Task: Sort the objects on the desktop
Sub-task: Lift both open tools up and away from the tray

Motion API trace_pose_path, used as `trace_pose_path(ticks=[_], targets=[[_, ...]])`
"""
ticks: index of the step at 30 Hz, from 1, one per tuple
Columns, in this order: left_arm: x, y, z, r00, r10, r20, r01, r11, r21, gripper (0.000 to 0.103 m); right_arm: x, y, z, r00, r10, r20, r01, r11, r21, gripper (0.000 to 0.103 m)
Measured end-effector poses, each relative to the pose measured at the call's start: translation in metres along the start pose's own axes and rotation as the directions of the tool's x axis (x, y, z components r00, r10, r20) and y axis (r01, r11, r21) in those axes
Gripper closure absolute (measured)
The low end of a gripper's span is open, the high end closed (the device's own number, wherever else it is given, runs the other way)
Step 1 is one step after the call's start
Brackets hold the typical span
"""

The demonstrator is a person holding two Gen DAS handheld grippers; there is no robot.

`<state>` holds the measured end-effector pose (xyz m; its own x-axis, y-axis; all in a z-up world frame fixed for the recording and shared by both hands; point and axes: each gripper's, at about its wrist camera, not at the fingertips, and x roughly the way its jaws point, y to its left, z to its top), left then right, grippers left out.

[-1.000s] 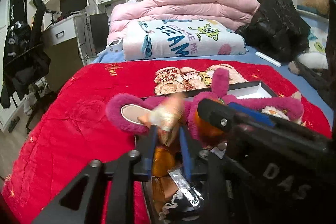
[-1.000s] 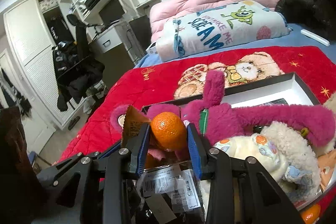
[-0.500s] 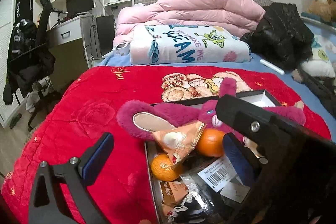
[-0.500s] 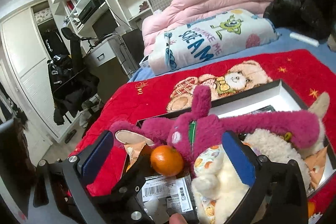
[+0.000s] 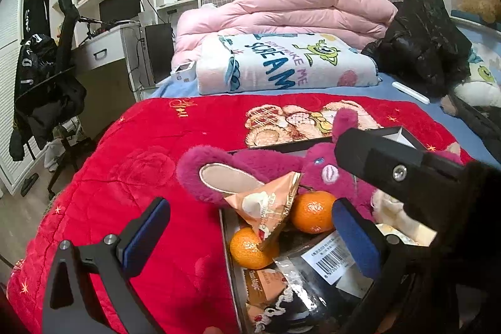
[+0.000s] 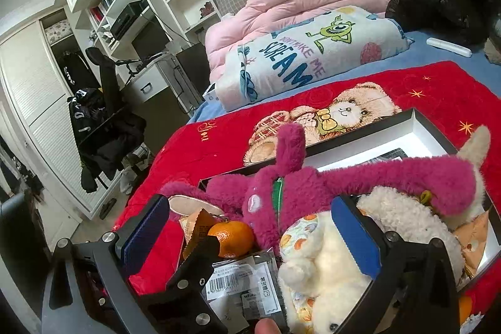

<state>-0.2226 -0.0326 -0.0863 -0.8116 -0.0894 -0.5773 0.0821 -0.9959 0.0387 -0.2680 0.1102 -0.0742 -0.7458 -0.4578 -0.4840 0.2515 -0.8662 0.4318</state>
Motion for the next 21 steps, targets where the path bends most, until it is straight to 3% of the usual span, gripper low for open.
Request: trace_pose_path(ticks=[3,7,11,14,16,19,21], targets=[[-0.008,-0.002,0.003,1.0,0.016,0.024,-0.016,0.999,0.031,0.0,-0.012,0.002,0.005,0.999,-0.021,0.03,0.022,1.0,-0.023,0.0],[-0.031,0.011,0.014,0.998,-0.009,0.064,0.011,1.0,-0.026,0.0,-0.046,0.002,0.019,0.992,-0.014,0.123,0.017,1.0,-0.026,0.0],[-0.059,0.024,0.028,0.997,0.023,0.068,-0.02,0.999,-0.047,0.0,-0.091,0.014,0.033,0.983,0.023,0.18,-0.007,0.996,-0.087,0.0],[-0.083,0.04,0.046,1.0,0.014,-0.009,-0.015,0.994,-0.112,0.0,-0.13,0.039,0.038,0.972,-0.077,0.223,0.114,0.981,-0.154,0.0],[-0.116,0.044,0.063,0.999,0.042,-0.025,-0.044,0.995,-0.084,0.0,-0.153,0.053,0.04,0.965,-0.116,0.236,0.156,0.975,-0.16,0.0],[-0.175,0.046,0.08,0.992,0.121,0.03,-0.119,0.992,-0.047,0.0,-0.192,0.078,0.043,0.964,-0.16,0.213,0.194,0.969,-0.151,0.0],[-0.221,0.049,0.086,0.99,0.116,0.076,-0.11,0.992,-0.069,0.0,-0.216,0.099,0.044,0.963,-0.204,0.174,0.237,0.95,-0.201,0.0]])
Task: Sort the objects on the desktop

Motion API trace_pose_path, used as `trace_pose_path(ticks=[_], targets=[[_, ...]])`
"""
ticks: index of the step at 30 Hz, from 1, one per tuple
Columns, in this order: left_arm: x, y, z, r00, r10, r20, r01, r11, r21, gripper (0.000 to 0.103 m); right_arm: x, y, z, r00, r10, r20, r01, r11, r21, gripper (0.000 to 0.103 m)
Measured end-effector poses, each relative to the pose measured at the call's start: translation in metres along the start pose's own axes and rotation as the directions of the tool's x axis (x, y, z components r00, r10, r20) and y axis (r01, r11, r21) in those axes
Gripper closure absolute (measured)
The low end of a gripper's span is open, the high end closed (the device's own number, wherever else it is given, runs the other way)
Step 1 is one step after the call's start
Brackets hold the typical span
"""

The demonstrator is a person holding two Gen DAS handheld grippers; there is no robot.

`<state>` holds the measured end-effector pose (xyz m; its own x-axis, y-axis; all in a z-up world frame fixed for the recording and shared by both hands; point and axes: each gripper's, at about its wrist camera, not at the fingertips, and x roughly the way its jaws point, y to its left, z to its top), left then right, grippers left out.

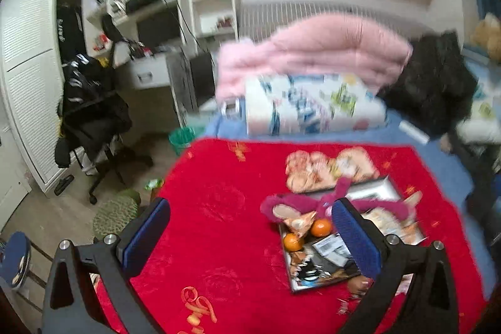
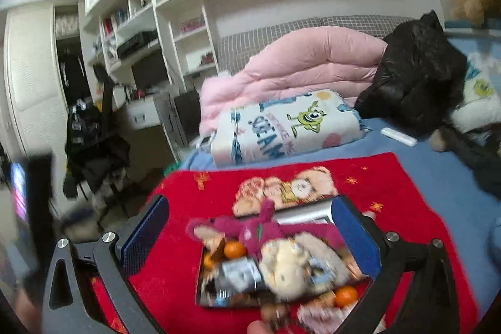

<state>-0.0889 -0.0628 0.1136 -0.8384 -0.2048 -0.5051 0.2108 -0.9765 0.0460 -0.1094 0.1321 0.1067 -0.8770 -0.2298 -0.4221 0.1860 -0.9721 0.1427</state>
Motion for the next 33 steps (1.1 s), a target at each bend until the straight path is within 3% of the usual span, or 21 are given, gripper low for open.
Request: trace_pose_path(ticks=[3,7,10,12,15,17,19,22,24,27,33], targets=[[-0.07,0.017,0.003,0.992,-0.11,0.056,0.113,0.992,-0.055,0.0,-0.06,0.016,0.01,0.999,-0.028,0.021,0.03,0.996,-0.088,0.0],[-0.145,0.038,-0.014,0.965,-0.247,0.086,0.254,0.964,-0.08,0.0,-0.145,0.014,0.018,0.996,-0.053,0.07,0.054,0.998,-0.015,0.0],[-0.184,0.046,-0.053,0.927,-0.361,0.105,0.371,0.923,-0.1,0.0,-0.198,0.007,0.005,0.994,-0.049,0.093,0.05,0.999,-0.007,0.0],[-0.198,0.046,-0.088,0.914,-0.394,0.098,0.403,0.911,-0.091,0.0,-0.224,0.002,-0.018,0.986,-0.075,0.151,0.079,0.997,-0.022,0.0],[-0.201,0.047,-0.148,0.945,-0.308,0.113,0.321,0.938,-0.129,0.0,-0.244,-0.018,-0.083,0.961,-0.117,0.251,0.119,0.993,0.01,0.0],[-0.191,0.043,-0.17,0.953,-0.297,0.061,0.303,0.939,-0.161,0.0,-0.233,-0.031,-0.115,0.978,-0.124,0.166,0.118,0.992,0.05,0.0],[-0.181,0.036,-0.177,0.94,-0.341,0.007,0.339,0.931,-0.135,0.0,-0.22,-0.036,-0.136,0.988,-0.138,0.069,0.135,0.99,0.05,0.0],[-0.174,0.028,-0.177,0.965,-0.26,-0.03,0.256,0.961,-0.101,0.0,-0.217,-0.022,-0.151,0.988,-0.151,0.03,0.151,0.989,0.0,0.0],[-0.171,0.022,-0.182,0.969,-0.246,0.005,0.245,0.966,-0.084,0.0,-0.218,-0.016,-0.16,0.992,-0.119,0.039,0.12,0.993,-0.017,0.0],[-0.163,0.013,-0.183,0.969,-0.244,-0.023,0.243,0.969,-0.048,0.0,-0.203,-0.013,-0.168,0.999,-0.039,-0.001,0.039,0.999,-0.023,0.0],[-0.151,-0.007,-0.18,0.971,-0.237,-0.039,0.237,0.971,0.007,0.0,-0.176,-0.023,-0.17,0.998,-0.026,-0.065,0.029,0.999,0.04,0.0]])
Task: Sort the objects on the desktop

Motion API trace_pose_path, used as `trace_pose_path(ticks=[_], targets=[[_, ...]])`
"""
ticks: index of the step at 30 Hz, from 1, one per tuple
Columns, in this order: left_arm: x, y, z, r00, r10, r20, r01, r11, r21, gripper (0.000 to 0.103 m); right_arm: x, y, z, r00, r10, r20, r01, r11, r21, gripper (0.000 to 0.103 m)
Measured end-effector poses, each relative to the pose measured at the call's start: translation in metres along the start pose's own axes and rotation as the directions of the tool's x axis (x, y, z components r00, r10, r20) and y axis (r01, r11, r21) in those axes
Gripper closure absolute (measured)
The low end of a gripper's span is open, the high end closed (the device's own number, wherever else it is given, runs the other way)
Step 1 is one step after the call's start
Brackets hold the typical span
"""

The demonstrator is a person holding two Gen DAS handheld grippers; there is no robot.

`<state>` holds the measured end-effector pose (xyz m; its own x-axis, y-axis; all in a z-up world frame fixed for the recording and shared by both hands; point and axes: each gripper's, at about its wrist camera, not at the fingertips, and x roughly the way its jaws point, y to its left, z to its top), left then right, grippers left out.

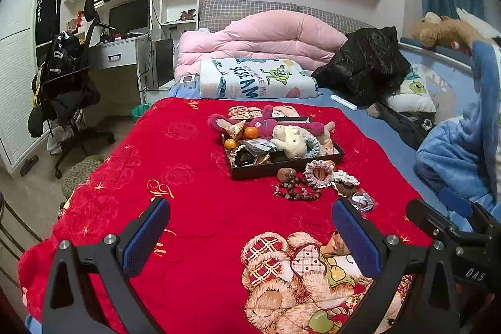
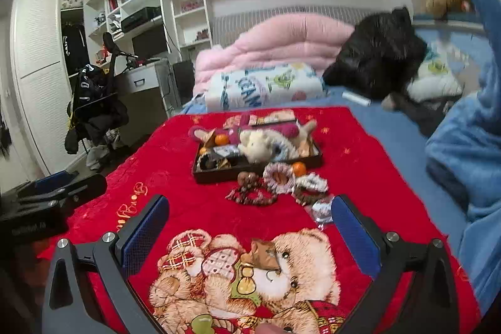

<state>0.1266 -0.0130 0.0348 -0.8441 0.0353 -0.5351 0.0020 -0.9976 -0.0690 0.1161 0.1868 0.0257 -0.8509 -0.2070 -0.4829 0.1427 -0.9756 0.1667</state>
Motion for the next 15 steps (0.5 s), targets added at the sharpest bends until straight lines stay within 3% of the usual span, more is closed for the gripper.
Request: trace_pose_path(ticks=[15], targets=[[0.0003,0.0027,-0.001,1.0,-0.013,-0.012,0.013,1.0,-0.016,0.0,0.0093,-0.0114,-0.0017,0.998,-0.028,-0.047,0.03,0.998,0.059,0.0]])
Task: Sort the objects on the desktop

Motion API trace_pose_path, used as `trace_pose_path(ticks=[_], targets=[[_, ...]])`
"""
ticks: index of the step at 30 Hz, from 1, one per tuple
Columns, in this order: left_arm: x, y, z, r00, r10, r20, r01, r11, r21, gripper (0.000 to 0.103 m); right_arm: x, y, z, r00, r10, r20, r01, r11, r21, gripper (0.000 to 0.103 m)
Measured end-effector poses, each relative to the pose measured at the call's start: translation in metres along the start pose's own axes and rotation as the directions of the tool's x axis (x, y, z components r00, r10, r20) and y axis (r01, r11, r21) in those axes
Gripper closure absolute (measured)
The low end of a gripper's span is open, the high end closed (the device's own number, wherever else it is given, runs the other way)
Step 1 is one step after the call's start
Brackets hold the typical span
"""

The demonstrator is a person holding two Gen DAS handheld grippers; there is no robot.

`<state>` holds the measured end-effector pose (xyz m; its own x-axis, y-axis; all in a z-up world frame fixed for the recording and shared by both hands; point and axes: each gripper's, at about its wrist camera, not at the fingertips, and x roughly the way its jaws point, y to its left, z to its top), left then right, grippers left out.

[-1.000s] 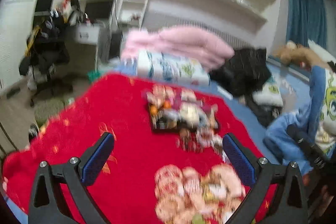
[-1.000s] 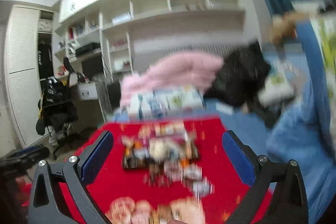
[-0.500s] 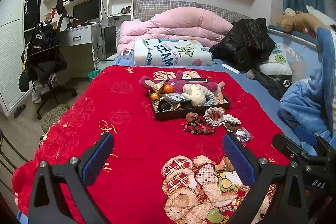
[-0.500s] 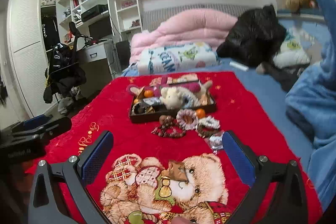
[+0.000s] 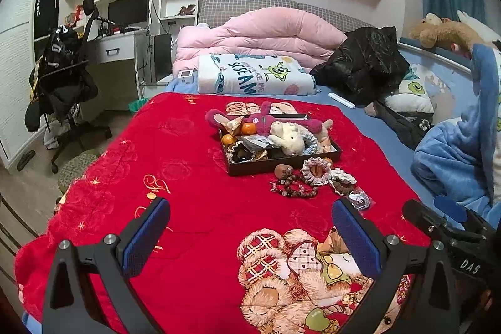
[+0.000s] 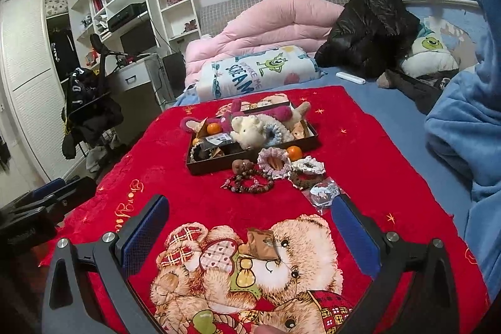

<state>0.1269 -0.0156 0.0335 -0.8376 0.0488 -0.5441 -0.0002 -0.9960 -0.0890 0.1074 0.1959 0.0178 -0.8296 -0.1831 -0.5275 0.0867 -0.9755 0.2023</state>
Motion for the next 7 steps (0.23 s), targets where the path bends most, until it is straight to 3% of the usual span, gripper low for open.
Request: trace_pose_path(ticks=[7], targets=[[-0.0026,-0.0026,-0.0027,1.0,-0.03,-0.006,0.03,1.0,0.009,0.0,-0.0029,-0.0023,-0.0003,1.0,0.007,0.01,-0.007,1.0,0.017,0.0]])
